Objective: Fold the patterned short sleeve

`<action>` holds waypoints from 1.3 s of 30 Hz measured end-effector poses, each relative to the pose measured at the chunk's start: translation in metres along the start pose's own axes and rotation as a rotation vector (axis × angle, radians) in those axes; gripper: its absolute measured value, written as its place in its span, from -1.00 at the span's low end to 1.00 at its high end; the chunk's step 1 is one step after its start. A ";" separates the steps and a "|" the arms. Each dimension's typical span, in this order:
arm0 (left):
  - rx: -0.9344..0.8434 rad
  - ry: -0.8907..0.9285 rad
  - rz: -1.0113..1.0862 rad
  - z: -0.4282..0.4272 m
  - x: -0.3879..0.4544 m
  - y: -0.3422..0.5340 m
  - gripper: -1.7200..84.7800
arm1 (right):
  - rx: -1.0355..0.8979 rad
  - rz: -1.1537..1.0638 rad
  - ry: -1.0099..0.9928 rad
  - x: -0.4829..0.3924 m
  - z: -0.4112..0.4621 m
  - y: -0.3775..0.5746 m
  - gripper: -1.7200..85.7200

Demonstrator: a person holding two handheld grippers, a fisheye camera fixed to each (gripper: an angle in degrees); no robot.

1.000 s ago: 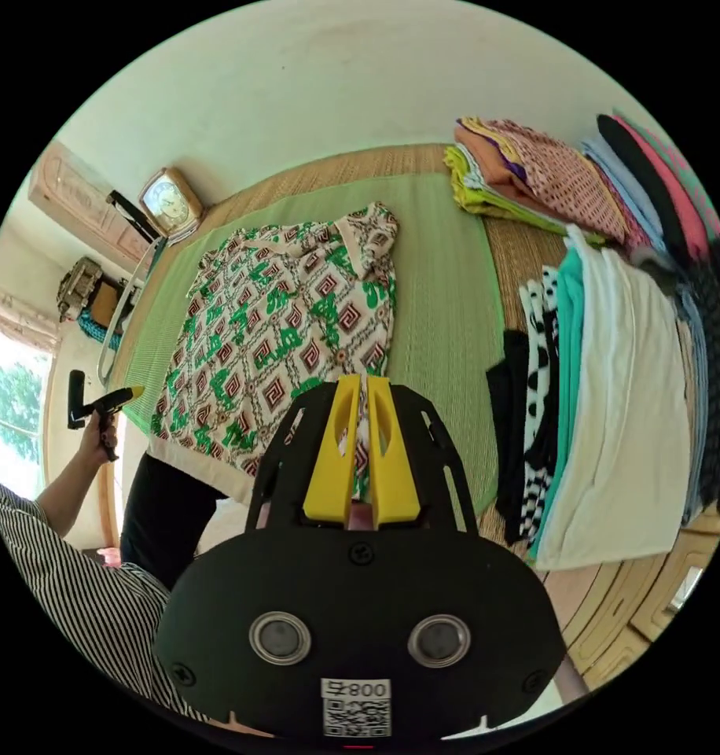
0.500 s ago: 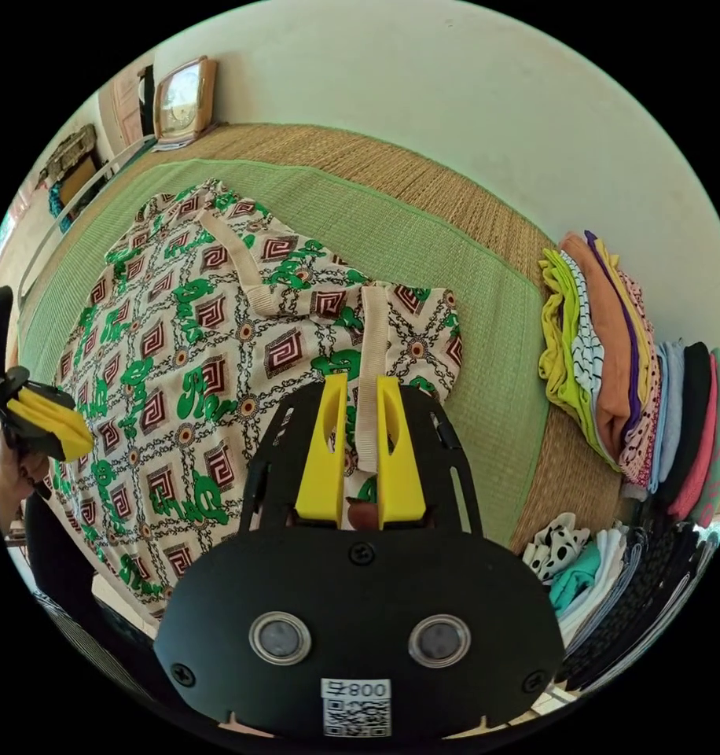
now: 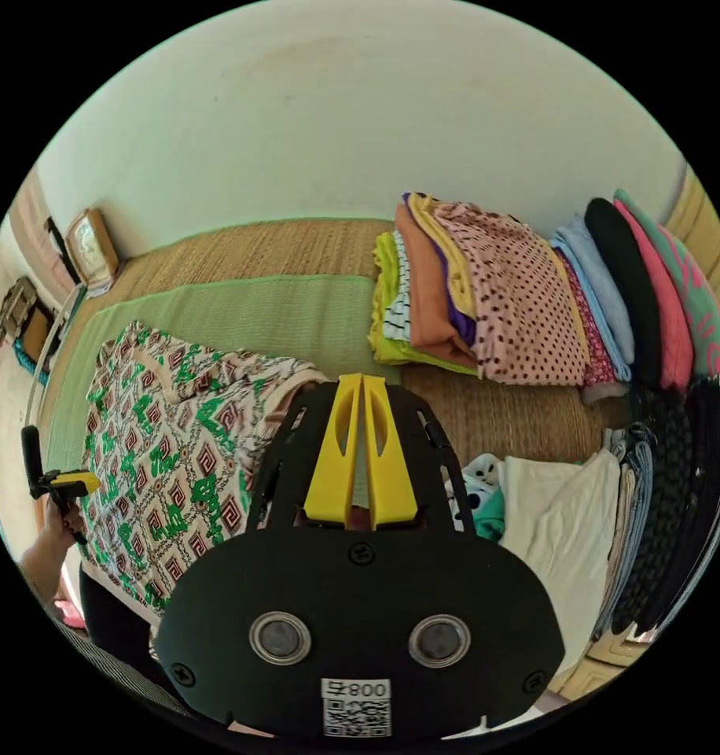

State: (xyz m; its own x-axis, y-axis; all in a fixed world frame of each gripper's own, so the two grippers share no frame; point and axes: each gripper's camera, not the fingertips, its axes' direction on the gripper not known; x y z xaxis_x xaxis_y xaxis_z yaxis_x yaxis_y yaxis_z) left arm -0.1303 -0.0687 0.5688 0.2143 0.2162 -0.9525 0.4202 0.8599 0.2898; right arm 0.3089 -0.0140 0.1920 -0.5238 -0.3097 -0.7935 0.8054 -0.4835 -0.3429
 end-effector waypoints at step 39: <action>0.031 -0.101 0.022 0.024 -0.011 -0.191 -0.94 | -0.080 -0.211 -0.064 -0.091 0.058 -0.121 -0.85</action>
State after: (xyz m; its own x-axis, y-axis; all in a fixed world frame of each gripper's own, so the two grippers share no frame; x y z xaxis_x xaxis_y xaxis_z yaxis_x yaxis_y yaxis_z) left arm -0.1919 -0.2466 0.5260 0.3110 0.1861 -0.9320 0.4413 0.8402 0.3150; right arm 0.2433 0.0256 0.3349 -0.6971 -0.2616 -0.6675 0.6946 -0.4771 -0.5384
